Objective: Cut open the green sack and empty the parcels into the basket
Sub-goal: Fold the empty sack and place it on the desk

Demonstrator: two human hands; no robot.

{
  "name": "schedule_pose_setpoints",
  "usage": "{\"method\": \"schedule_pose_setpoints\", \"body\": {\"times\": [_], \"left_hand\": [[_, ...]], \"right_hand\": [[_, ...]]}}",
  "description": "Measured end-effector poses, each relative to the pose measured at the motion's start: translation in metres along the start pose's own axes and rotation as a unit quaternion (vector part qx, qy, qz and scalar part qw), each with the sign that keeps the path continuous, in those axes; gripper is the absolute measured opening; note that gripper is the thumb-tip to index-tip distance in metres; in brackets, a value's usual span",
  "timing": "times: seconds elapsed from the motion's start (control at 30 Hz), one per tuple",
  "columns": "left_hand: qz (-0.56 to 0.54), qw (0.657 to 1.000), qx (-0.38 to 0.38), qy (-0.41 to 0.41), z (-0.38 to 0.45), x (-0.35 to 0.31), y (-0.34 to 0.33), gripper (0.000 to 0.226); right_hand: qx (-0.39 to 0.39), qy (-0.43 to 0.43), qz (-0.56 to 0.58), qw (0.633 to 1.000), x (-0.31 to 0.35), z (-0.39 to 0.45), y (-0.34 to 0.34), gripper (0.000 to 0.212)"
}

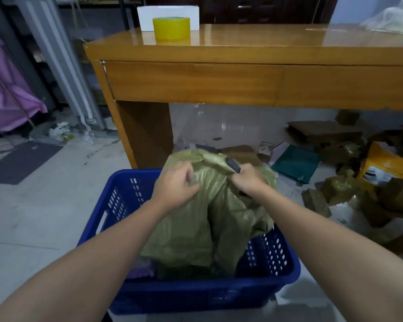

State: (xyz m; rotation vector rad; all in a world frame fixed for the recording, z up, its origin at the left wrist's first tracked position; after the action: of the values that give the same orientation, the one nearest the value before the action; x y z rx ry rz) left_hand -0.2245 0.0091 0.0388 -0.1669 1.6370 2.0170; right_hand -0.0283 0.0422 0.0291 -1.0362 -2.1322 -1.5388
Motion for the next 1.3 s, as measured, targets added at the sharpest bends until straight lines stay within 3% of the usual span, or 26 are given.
{"method": "schedule_pose_setpoints", "body": {"times": [0.07,0.13,0.23,0.3,0.37,0.43,0.53,0.6,0.67,0.73,0.8,0.87,0.93,1.0,1.07,1.17,1.3], "left_hand": [[-0.066,0.982,0.175,0.008,-0.009,0.000,-0.027,0.028],[-0.041,0.966,0.254,0.035,-0.016,0.005,-0.040,0.030],[-0.029,0.974,0.205,0.092,-0.006,0.017,-0.042,0.072],[-0.013,0.982,0.157,0.100,0.008,0.017,-0.039,0.074],[-0.117,0.979,0.117,0.122,0.019,0.014,-0.036,0.070],[-0.249,0.952,0.066,0.164,0.025,0.016,-0.037,0.074],[-0.326,0.913,0.020,0.244,0.017,0.024,-0.041,0.094],[-0.398,0.863,-0.019,0.309,0.007,0.032,-0.047,0.103],[-0.508,0.782,-0.063,0.355,0.000,0.034,-0.055,0.106],[-0.601,0.708,-0.051,0.367,-0.002,0.030,-0.065,0.111],[-0.670,0.657,0.001,0.346,-0.002,0.012,-0.071,0.092],[-0.698,0.635,0.024,0.330,-0.003,-0.006,-0.072,0.058],[-0.722,0.612,0.021,0.322,-0.003,-0.019,-0.070,0.046],[-0.720,0.623,0.021,0.304,-0.002,-0.024,-0.067,0.039],[-0.699,0.646,0.031,0.305,-0.002,-0.022,-0.067,0.029],[-0.662,0.671,0.026,0.334,-0.005,-0.012,-0.066,0.018],[-0.644,0.677,-0.040,0.354,-0.003,0.013,-0.061,0.020]], "right_hand": [[0.006,-0.029,0.030,0.999,-0.002,0.004,0.007,0.021],[-0.006,-0.049,0.003,0.999,-0.004,0.008,0.012,0.024],[0.039,-0.052,0.104,0.992,-0.002,0.006,0.013,0.028],[0.109,-0.079,0.262,0.956,-0.005,0.004,0.011,0.036],[0.161,-0.093,0.382,0.905,-0.007,0.000,0.011,0.025],[0.181,-0.096,0.475,0.856,-0.011,-0.002,0.013,0.019],[0.187,-0.101,0.532,0.820,-0.016,-0.001,0.014,0.023],[0.182,-0.108,0.552,0.807,-0.019,0.000,0.009,0.026],[0.179,-0.108,0.577,0.790,-0.020,0.001,0.005,0.023],[0.180,-0.117,0.601,0.770,-0.022,0.003,-0.004,0.026],[0.193,-0.137,0.611,0.756,-0.022,0.003,-0.017,0.028],[0.211,-0.149,0.617,0.744,-0.022,0.001,-0.032,0.031],[0.235,-0.153,0.616,0.736,-0.022,0.000,-0.042,0.037],[0.243,-0.149,0.593,0.753,-0.022,0.000,-0.044,0.029],[0.249,-0.134,0.539,0.794,-0.021,0.002,-0.042,0.022],[0.252,-0.127,0.457,0.843,-0.020,0.004,-0.039,0.027],[0.143,-0.117,0.389,0.903,-0.025,0.018,-0.018,0.038]]}}
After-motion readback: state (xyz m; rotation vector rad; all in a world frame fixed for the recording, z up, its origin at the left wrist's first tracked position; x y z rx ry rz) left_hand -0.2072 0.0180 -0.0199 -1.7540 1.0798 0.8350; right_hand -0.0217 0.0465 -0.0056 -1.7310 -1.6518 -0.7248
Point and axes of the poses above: each hand's wrist, its own z-axis towards the middle knuckle, its own y-axis out of the back of the hand, x = y × z, the point moved 6 cm from there along z, towards the middle knuckle, and after that the axes turned 12 degrees about -y, right-handed, at the moved point
